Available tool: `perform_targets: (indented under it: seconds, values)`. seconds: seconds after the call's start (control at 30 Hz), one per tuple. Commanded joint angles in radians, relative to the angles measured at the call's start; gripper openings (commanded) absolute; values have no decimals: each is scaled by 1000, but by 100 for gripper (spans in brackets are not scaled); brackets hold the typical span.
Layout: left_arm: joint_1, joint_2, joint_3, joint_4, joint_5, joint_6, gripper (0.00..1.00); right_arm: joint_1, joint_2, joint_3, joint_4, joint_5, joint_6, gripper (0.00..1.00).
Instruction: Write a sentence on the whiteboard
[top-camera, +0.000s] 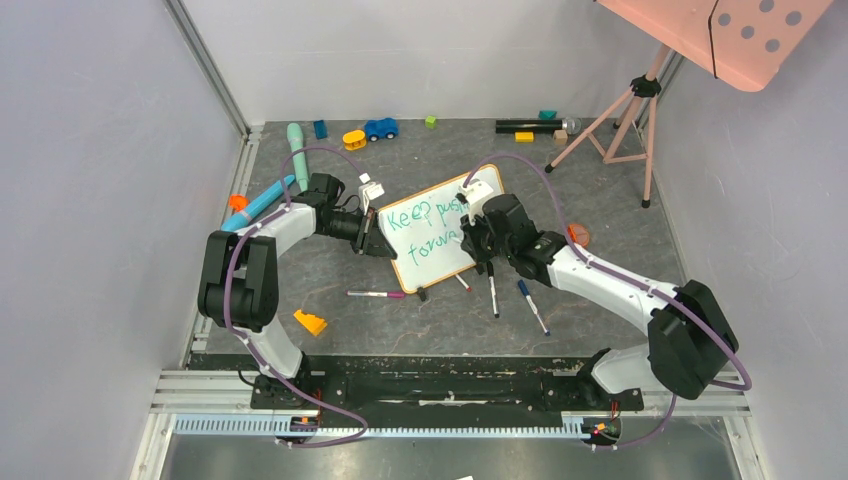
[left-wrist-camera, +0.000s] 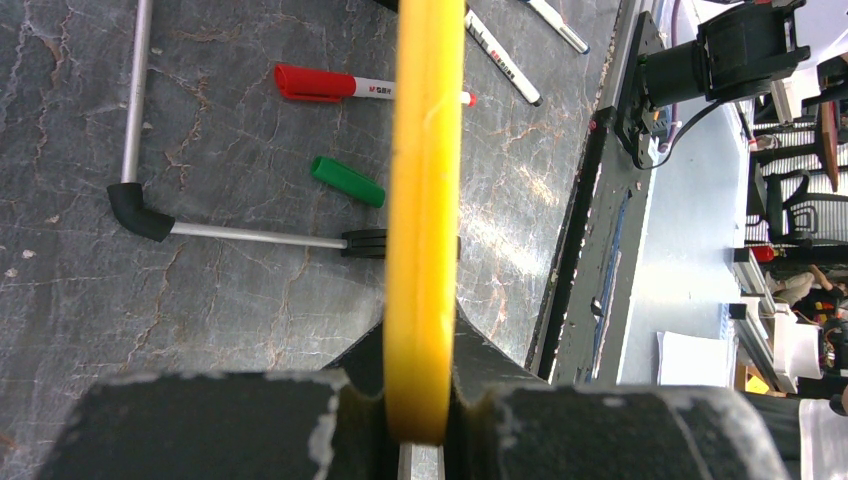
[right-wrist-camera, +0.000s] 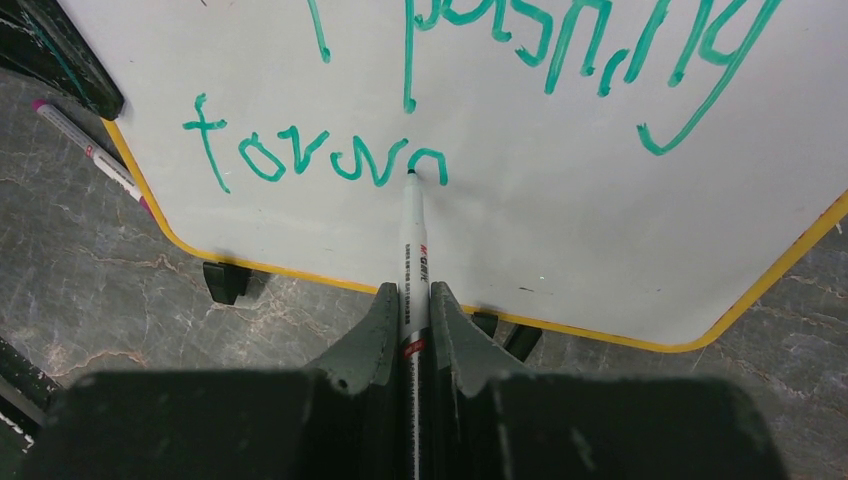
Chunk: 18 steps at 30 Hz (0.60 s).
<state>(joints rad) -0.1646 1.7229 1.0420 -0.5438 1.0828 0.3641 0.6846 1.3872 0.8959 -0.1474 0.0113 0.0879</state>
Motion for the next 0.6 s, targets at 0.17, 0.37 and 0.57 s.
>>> perform_targets:
  seconds: [0.17,0.37,0.57]
  values:
    - [-53,24,-43,-105,-115,98,2,-4,-16,-6,-13,51,-16,0]
    - [-53,23,-44,-105,-115,98,2,-3,-14,-5,-27,57,-17,0]
    - [-53,24,-43,-105,-115,98,2,-4,-14,4,-31,104,-21,0]
